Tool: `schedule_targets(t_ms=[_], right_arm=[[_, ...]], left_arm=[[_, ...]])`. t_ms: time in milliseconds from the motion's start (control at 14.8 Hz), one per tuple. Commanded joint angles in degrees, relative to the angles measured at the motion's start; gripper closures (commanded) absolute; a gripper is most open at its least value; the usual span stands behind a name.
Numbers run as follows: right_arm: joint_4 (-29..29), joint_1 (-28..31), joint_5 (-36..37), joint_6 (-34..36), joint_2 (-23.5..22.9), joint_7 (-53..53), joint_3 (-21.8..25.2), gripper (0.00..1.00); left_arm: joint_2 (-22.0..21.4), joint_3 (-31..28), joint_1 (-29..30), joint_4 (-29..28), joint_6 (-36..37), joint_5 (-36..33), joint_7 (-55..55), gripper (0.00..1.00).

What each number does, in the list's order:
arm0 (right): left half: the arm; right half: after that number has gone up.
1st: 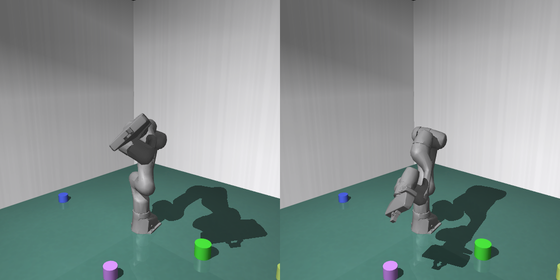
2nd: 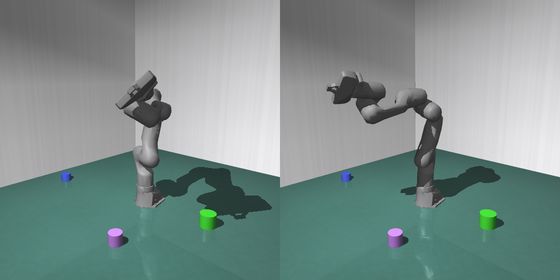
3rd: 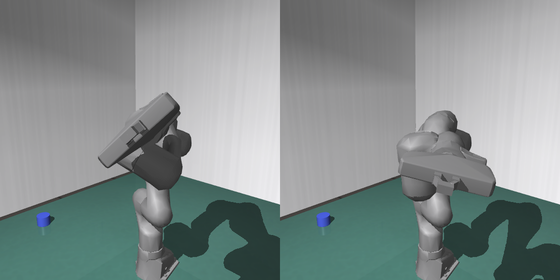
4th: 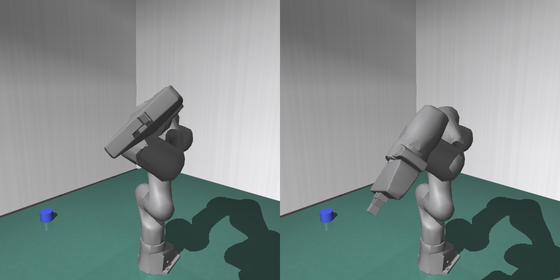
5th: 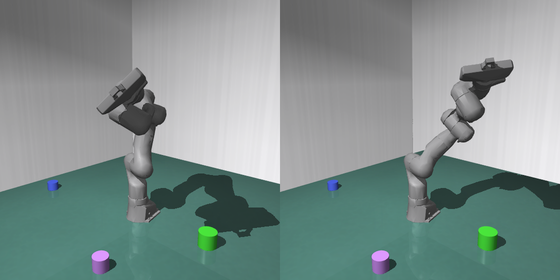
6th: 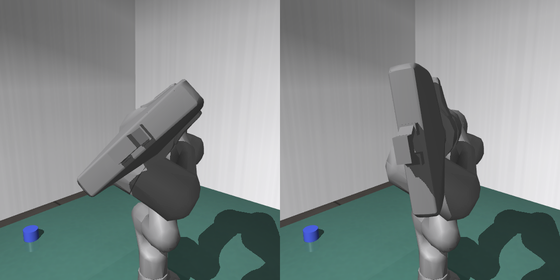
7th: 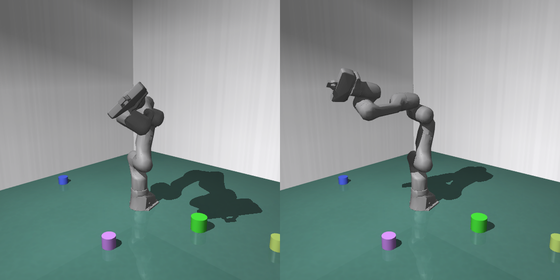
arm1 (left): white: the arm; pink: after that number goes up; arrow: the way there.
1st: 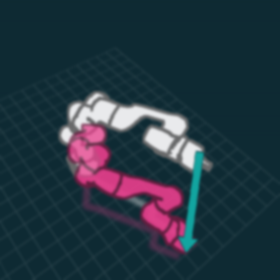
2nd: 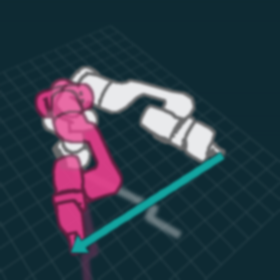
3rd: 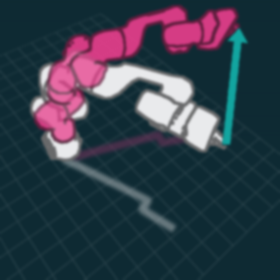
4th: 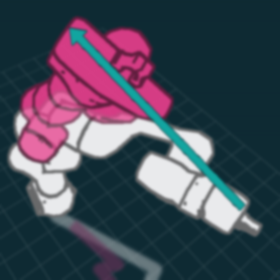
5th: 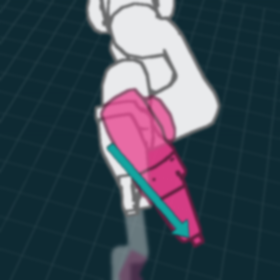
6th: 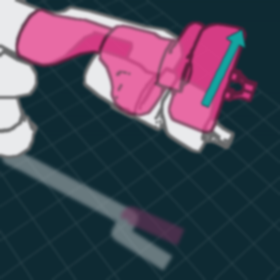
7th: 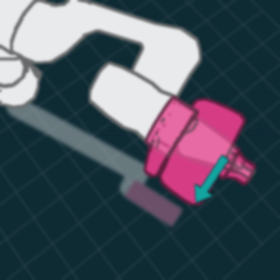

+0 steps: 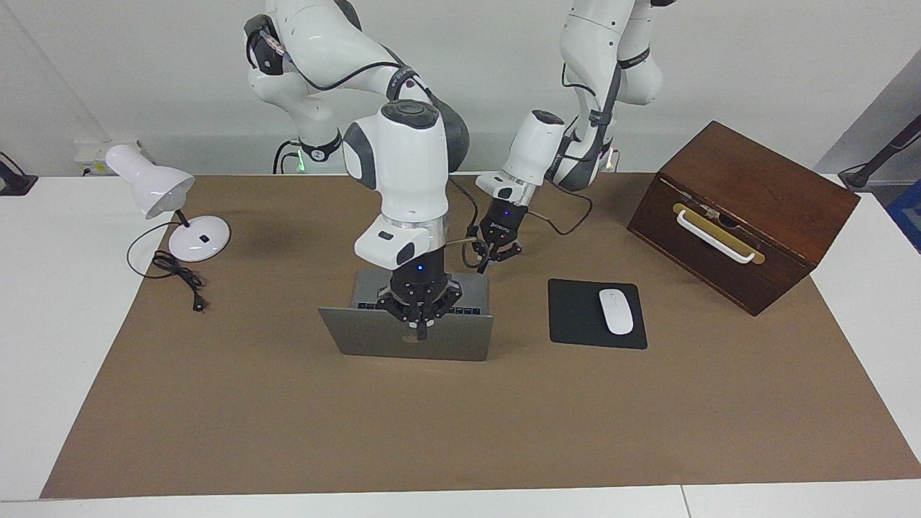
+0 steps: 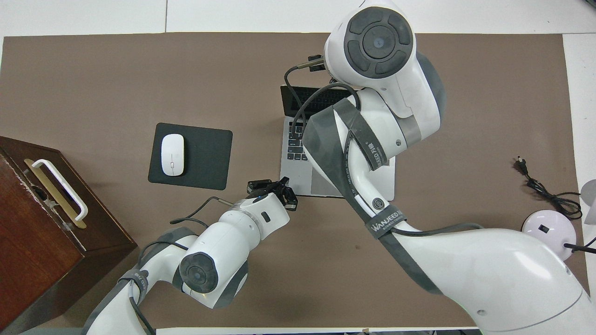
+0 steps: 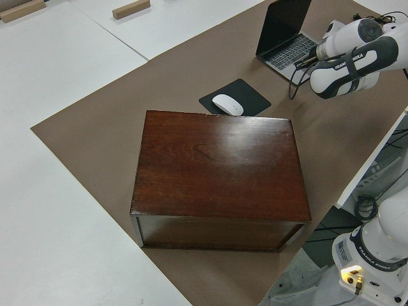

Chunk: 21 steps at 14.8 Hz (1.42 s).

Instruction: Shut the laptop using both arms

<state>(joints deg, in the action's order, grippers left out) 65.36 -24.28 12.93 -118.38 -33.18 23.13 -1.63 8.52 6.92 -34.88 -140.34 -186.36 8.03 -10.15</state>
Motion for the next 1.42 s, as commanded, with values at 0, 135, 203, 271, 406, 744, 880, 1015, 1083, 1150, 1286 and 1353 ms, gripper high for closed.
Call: schedule_targets(t_ms=[0, 135, 203, 271, 406, 744, 880, 1015, 1083, 1150, 1286, 1353], right_arm=[[-0.9, 0.7, 1.5, -1.3, -1.4, 0.4, -0.5, 1.00], [-0.9, 0.9, 1.3, -1.2, -1.4, 0.5, -0.5, 1.00], [-0.8, 1.2, 1.0, -1.2, -1.3, 0.5, -0.5, 1.00], [-0.8, 1.3, 0.4, -1.2, -1.3, 0.5, -0.5, 1.00], [-0.8, 1.3, 0.2, -1.2, -1.2, 0.5, -0.5, 1.00], [0.8, 2.3, -2.6, -1.1, -0.9, 0.5, -0.5, 1.00], [1.4, 2.3, -3.1, -0.4, -0.6, 0.4, -0.5, 1.00], [1.9, 2.4, -3.2, 0.2, -0.4, 0.4, -0.5, 1.00], [2.3, 2.6, -4.6, 0.4, -0.3, 0.4, -0.6, 1.00], [2.5, 3.2, -6.7, 0.8, -0.2, 0.4, -0.6, 1.00], [2.5, 3.3, -8.5, 3.2, 0.0, 0.3, -0.7, 1.00], [2.6, 3.3, -9.8, 4.6, 0.1, 0.2, -0.7, 1.00]], left_arm=[[3.3, -0.5, -0.7, 1.0, -3.1, 0.5, 1.7, 1.00], [3.9, -0.4, -0.8, 1.1, -3.5, 0.4, 1.8, 1.00], [4.9, -0.4, -0.9, 1.3, -4.1, 0.5, 1.8, 1.00], [5.5, -0.4, -1.0, 1.7, -4.6, 0.5, 1.8, 1.00], [6.9, -0.4, -1.0, 2.1, -5.7, 0.5, 1.8, 1.00], [7.8, -0.4, -1.2, 2.1, -6.2, 0.5, 1.9, 1.00], [7.8, -0.4, -1.2, 2.0, -6.2, 0.4, 2.2, 1.00], [7.9, -0.4, -1.2, 2.0, -6.2, 0.3, 4.0, 1.00], [8.1, -0.4, -1.0, 1.8, -6.3, 0.3, 5.9, 1.00], [8.3, -0.4, -1.1, 1.7, -6.3, 0.3, 6.5, 1.00], [8.7, -0.4, -0.7, 1.7, -6.3, 0.3, 8.0, 1.00], [8.7, -0.4, -0.8, 1.6, -6.2, 0.3, 8.5, 1.00]])
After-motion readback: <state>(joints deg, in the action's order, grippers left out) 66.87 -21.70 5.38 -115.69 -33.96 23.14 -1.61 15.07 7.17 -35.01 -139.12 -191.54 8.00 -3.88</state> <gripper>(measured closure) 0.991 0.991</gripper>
